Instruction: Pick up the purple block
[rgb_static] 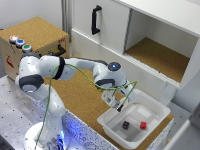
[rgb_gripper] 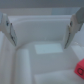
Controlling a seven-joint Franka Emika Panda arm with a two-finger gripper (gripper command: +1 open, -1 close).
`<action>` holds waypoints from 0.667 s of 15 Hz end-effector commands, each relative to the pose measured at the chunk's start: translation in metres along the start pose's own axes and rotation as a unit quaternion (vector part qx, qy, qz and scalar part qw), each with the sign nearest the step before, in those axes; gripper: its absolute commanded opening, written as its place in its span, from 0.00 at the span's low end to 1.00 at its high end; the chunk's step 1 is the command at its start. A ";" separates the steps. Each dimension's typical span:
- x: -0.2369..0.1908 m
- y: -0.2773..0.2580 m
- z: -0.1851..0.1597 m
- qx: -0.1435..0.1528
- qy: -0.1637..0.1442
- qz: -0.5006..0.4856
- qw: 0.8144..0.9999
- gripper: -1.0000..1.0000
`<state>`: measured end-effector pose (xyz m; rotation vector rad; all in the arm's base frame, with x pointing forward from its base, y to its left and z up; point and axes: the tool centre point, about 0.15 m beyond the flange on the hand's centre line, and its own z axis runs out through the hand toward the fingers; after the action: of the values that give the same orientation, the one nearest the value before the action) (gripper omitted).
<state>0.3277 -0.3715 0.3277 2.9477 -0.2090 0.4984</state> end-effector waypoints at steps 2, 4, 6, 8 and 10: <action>0.012 0.044 0.037 0.014 -0.045 -0.041 0.998 1.00; 0.012 0.044 0.037 0.014 -0.045 -0.041 0.998 1.00; -0.004 0.025 0.019 -0.008 -0.024 -0.028 0.999 1.00; -0.003 0.010 0.020 -0.005 -0.034 -0.126 0.991 1.00; -0.014 0.004 0.018 0.007 -0.030 -0.192 0.981 1.00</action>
<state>0.3309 -0.3940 0.3081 2.9420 0.0464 0.3873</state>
